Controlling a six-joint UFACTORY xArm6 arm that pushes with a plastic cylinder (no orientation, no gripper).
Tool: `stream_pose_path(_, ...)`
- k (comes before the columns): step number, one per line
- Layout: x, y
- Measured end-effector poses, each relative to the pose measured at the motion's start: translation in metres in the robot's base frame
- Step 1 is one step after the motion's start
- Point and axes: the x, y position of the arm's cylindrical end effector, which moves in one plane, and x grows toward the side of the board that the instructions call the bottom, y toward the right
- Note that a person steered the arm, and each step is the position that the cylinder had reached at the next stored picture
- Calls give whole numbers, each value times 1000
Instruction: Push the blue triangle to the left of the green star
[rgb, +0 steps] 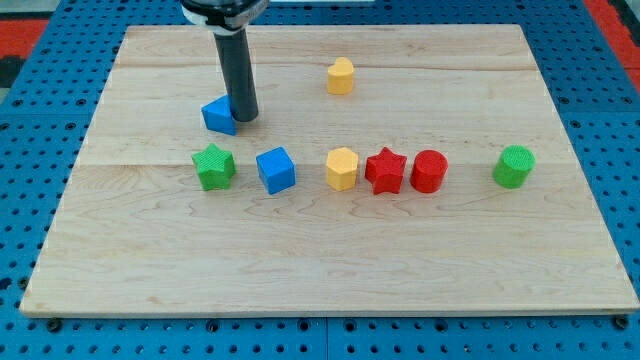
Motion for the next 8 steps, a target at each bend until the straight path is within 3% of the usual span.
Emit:
stream_pose_path(3, -19, -96)
stream_pose_path(4, 15, -103)
stream_pose_path(6, -31, -91)
stream_pose_path(7, -26, -49)
stream_pose_path(8, -9, -71)
